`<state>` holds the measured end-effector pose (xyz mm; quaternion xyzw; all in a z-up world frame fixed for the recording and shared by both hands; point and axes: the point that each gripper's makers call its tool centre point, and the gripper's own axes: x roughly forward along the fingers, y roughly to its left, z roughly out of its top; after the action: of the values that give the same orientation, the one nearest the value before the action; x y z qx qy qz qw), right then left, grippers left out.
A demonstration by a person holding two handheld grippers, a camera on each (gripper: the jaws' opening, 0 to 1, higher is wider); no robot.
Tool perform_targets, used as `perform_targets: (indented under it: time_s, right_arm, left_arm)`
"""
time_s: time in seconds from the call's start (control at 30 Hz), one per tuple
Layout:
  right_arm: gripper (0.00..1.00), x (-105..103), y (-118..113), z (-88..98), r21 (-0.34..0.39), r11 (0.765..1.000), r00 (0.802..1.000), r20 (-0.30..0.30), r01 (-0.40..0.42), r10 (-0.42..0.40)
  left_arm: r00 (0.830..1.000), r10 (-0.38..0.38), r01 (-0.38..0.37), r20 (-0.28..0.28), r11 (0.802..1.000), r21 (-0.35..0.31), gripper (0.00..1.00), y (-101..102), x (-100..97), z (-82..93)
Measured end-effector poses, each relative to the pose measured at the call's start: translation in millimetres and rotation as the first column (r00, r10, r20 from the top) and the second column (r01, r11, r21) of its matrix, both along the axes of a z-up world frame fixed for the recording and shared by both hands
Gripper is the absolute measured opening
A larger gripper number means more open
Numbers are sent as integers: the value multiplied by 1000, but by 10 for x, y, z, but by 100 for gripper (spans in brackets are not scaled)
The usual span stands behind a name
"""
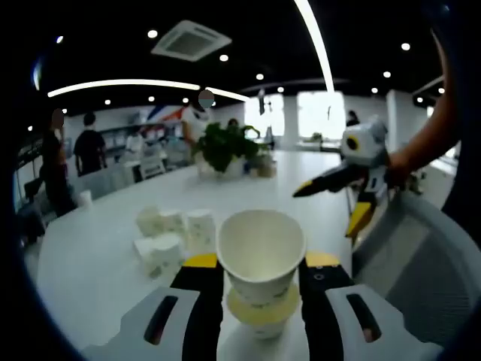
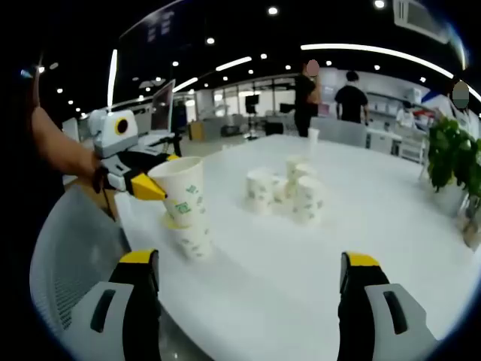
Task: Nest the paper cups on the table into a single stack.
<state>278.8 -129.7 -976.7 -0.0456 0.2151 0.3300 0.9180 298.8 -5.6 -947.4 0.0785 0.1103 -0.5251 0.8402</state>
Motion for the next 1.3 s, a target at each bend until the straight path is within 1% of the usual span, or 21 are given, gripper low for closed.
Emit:
perform_targets:
  time_s: [0.13, 0.2, 0.23, 0.37, 0.43, 0.47, 0.57, 0.7, 0.77, 0.87, 0.97, 1.13, 1.2, 1.3]
  right_arm:
    - [99, -38, 28, -8, 2, 1000, 1000, -2, -4, 4]
    - [99, -46, 48, -11, 2, 1000, 1000, -3, -8, 8]
    - [99, -57, 63, -7, 2, 1000, 1000, -3, -10, 10]
    - [99, -66, 83, -14, 3, 1000, 1000, -5, -13, 13]
    - [99, -101, 89, -19, 2, 1000, 1000, -4, -15, 15]
    - [99, -117, 88, -28, 2, 1000, 1000, -6, -15, 15]
    - [99, -129, 81, -38, 2, 1000, 1000, -6, -12, 12]
    - [99, -187, 96, -45, 0, 1000, 1000, -8, -16, 16]
    - [99, -196, 102, -44, 0, 1000, 1000, -9, -17, 17]
    - [99, -196, 103, -32, 3, 1000, 1000, -6, -16, 16]
    - [99, -205, 129, -13, 4, 1000, 1000, -2, -19, 19]
    - [99, -201, 129, -32, 5, 1000, 1000, -6, -20, 20]
    - [99, -193, 113, -39, 3, 1000, 1000, -7, -16, 16]
    - [99, -174, 92, -17, 6, 1000, 1000, -4, -10, 10]
  left_arm:
    - [1000, 8, -8, -18, 1000, 5, 37, 15, -32, -83]
    - [999, 21, -21, -44, 1000, 1, 37, 24, -45, -151]
    - [997, 34, -34, -67, 999, -6, 38, 33, -43, -195]
    - [996, 41, -41, -76, 999, -1, 38, 26, -58, -264]
    - [996, 37, -36, -82, 999, 16, 38, 21, -96, -302]
    - [997, 34, -32, -75, 999, 37, 38, 25, -117, -328]
    - [996, 31, -27, -84, 998, 50, 38, 32, -157, -381]
    - [996, 32, -26, -87, 997, 69, 38, 48, -190, -424]
    - [996, 28, -21, -86, 997, 78, 39, 47, -231, -440]
    - [996, 24, -16, -87, 996, 87, 39, 39, -237, -465]
    - [996, 23, -16, -88, 996, 87, 40, 53, -250, -458]
    - [995, 32, -26, -94, 997, 70, 42, 81, -238, -419]
    - [995, 38, -33, -90, 997, 65, 44, 104, -220, -358]
    - [995, 45, -41, -90, 998, 47, 49, 129, -184, -287]
